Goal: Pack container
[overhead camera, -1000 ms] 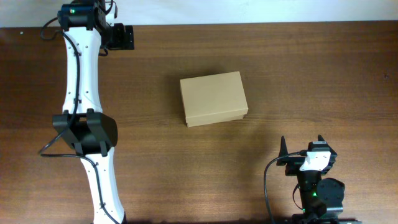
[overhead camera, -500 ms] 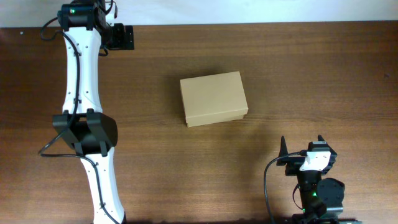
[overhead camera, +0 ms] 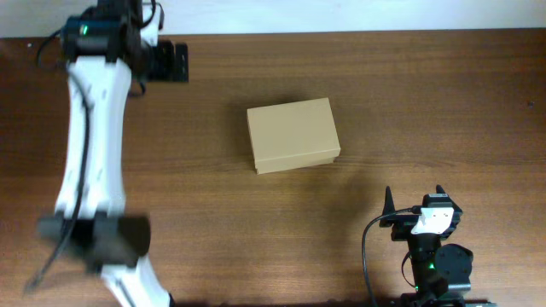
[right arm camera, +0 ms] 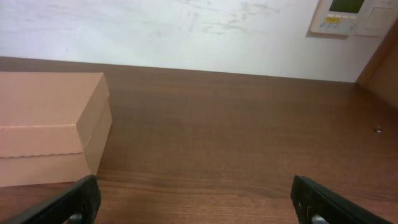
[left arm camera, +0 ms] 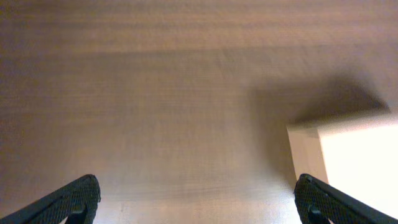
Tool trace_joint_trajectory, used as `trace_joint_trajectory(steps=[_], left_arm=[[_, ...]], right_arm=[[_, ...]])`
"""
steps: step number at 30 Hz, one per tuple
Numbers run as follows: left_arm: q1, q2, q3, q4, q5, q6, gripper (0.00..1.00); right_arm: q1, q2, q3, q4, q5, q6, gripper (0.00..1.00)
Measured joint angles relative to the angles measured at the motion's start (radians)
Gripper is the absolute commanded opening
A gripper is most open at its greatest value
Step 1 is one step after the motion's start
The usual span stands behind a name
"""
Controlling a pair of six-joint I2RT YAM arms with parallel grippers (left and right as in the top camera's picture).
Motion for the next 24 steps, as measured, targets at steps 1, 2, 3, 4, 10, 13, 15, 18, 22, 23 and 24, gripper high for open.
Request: trace_joint_trajectory(steps=[1,2,3,4,10,13,15,18,22,23,24], left_arm=[[-0.015,-0.099,-0.101,0.028,-0.019,0.015,1.00],[-0.023,-0.166,-0.169,0.063,-0.032,0.024,1.00],[-0.027,-0.249,-0.255,0.128,-0.053,0.034,1.00],[-0.029,-0.332,-0.336,0.189,-0.077,0.043,1.00],[-0.002,-0.780,-0.836,0.811,-0.176,0.068,1.00],[0.008,-0.966,-1.049,1.109,-0.193,0.071,1.00],[0.008,-1.083,-1.185,1.280,-0.200,0.075,1.00],[0.009,-1.234,-1.369,1.464,-0.204,0.078,1.00],[0.009,-1.369,-1.593,1.575,-0.206,0.078,1.00],[0.009,-1.384,-1.633,1.579,-0.206,0.078,1.00],[0.009,-1.398,-1.678,1.595,-0.206,0.078,0.99]], right_arm=[[0.000,0.000,0.000,0.000,0.000,0.000,0.99],[0.000,0.000,0.000,0.000,0.000,0.000,0.99],[0.000,0.000,0.000,0.000,0.000,0.000,0.99],[0.000,0.000,0.000,0.000,0.002,0.000,0.99],[0.000,0.000,0.000,0.001,0.006,0.000,0.99],[0.000,0.000,-0.001,0.001,0.007,0.000,0.99],[0.000,0.000,-0.001,0.002,0.007,0.000,0.99],[0.000,0.000,-0.002,0.003,0.007,0.000,0.99],[0.000,0.000,-0.002,0.003,0.007,-0.001,0.99],[0.000,0.000,-0.002,0.003,0.007,0.000,0.99],[0.000,0.000,-0.002,0.003,0.007,0.000,0.99]])
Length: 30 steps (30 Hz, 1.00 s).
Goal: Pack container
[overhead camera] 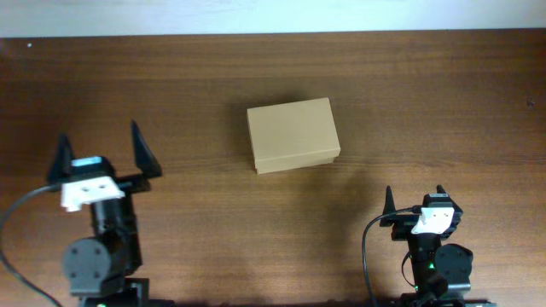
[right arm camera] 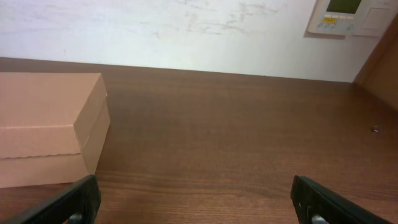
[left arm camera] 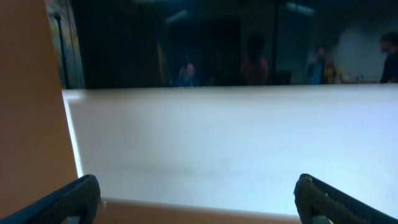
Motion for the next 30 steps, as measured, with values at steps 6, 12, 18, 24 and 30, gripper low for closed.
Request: trace_joint_trajectory(steps=[6,12,18,24,30], left_arm=[[0.000,-0.092,-0.214,0.025,0.000,0.000,0.99],[0.008,-0.179,-0.325,0.032,0.000,0.000,1.00],[0.027,-0.296,-0.382,0.017,0.000,0.000,1.00],[0.027,-0.418,-0.389,-0.097,0.000,0.000,1.00],[0.027,-0.492,-0.407,-0.137,0.000,0.000,1.00]], right_arm=[[0.000,0.000,0.000,0.000,0.000,0.000,0.99],[0.000,0.000,0.000,0.000,0.000,0.000,0.99],[0.000,0.000,0.000,0.000,0.000,0.001,0.99],[0.000,0.000,0.000,0.000,0.000,0.000,0.99],[0.000,0.000,0.000,0.000,0.000,0.000,0.99]])
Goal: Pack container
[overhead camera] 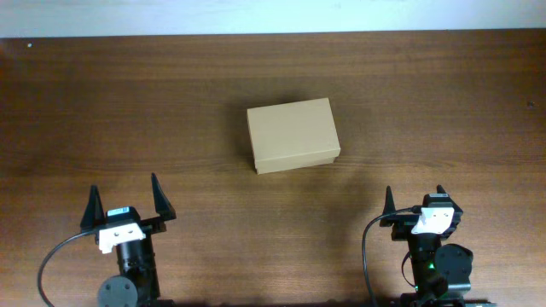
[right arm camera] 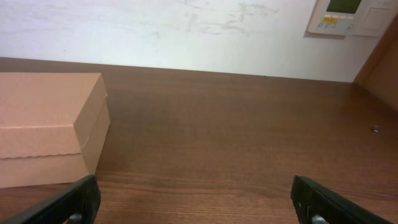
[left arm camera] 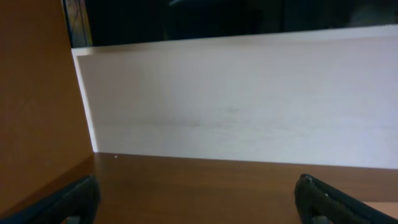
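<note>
A closed tan cardboard box (overhead camera: 293, 135) lies with its lid on at the middle of the wooden table (overhead camera: 444, 102). It also shows at the left of the right wrist view, box (right arm camera: 46, 127). My left gripper (overhead camera: 124, 205) is folded back at the near left edge, open and empty, facing the far wall; in its own view the left gripper (left arm camera: 198, 202) holds nothing. My right gripper (overhead camera: 414, 198) rests at the near right edge, open and empty, well short of the box; the right gripper (right arm camera: 196, 202) has only bare wood between its fingers.
A white wall (left arm camera: 249, 106) backs the table. A wall-mounted control panel (right arm camera: 339, 15) hangs at the upper right. A small speck (right arm camera: 377, 129) lies on the table's far right.
My left arm has drawn further back toward the near edge and sits lower and more compact. Its camera now shows the table's far strip below the wall. The right arm and box are unchanged.
At first my left arm reached to the far left corner of the table, looking down at wood beside the box. It then stood folded at the near left, facing the wall. Now it sits lower at the near edge. The right arm stayed parked throughout.
</note>
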Tool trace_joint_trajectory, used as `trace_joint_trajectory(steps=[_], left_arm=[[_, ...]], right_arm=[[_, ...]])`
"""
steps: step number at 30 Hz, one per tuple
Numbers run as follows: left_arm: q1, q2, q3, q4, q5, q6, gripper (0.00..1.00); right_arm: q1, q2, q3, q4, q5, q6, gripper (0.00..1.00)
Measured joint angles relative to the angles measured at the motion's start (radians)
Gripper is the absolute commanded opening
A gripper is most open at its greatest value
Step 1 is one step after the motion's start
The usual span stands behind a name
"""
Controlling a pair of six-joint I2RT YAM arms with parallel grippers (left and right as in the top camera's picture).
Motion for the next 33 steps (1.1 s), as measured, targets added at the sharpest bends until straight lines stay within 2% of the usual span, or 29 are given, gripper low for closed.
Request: trace_joint_trajectory(steps=[5,10,12,16,33], left_arm=[[0.000,-0.012,-0.062,0.046,0.013,0.000,1.00],[0.000,-0.012,-0.089,0.026,0.035,0.000,1.00],[0.000,-0.013,-0.089,-0.011,0.039,0.001,1.00],[0.000,-0.014,-0.092,-0.185,0.048,0.003,0.99],[0.000,-0.010,-0.093,-0.188,0.061,0.003,1.00]], right_arm=[[0.000,0.000,0.000,0.000,0.000,0.000,0.99],[0.000,0.000,0.000,0.000,0.000,0.000,0.99],[0.000,0.000,0.000,0.000,0.000,0.000,0.99],[0.000,0.000,0.000,0.000,0.000,0.000,0.99],[0.000,0.000,0.000,0.000,0.000,0.000,0.99]])
